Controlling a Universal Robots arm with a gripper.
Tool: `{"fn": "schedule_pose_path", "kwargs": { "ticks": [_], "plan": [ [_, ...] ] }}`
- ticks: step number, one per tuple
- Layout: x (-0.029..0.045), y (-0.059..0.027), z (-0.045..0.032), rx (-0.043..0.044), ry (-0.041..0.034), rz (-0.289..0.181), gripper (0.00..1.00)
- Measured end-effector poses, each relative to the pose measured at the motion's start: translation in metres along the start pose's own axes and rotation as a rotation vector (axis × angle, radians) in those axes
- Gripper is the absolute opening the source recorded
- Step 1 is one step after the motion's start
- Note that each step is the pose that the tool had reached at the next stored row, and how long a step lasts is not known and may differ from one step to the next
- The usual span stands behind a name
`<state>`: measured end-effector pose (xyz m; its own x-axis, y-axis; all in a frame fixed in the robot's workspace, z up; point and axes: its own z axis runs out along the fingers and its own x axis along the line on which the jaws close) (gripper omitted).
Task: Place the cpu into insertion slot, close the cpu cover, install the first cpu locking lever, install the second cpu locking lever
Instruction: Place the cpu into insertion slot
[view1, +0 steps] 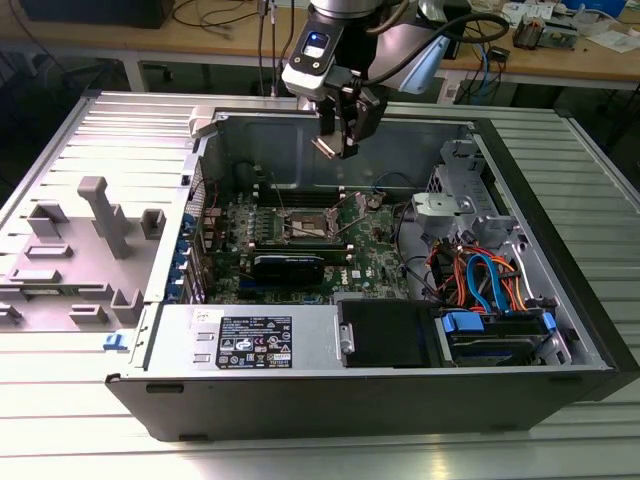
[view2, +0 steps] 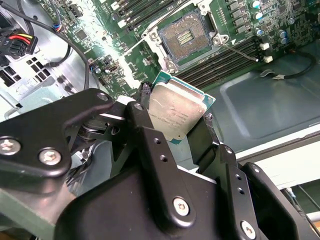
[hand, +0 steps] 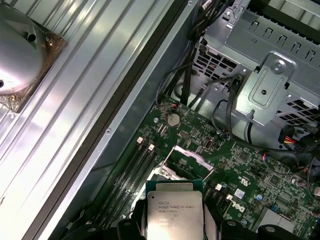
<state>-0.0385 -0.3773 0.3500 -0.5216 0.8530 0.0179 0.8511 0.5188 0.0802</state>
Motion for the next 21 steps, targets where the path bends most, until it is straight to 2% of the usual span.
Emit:
{"fn": "schedule_pose_path", "kwargs": {
  "ticks": [11, 17, 18, 21],
  "plan": [
    [0.0000, 0.0000, 0.0001, 0.0001, -0.0008, 0.003, 0.54],
    [0.0000, -0.0002, 0.0024, -0.0009, -0.0087, 0.095, 0.54],
    [-0.0001, -0.0003, 0.0038, -0.0016, -0.0112, 0.126, 0.54],
    [-0.0001, -0.0005, 0.0059, -0.0025, -0.0151, 0.175, 0.54]
  ]
}}
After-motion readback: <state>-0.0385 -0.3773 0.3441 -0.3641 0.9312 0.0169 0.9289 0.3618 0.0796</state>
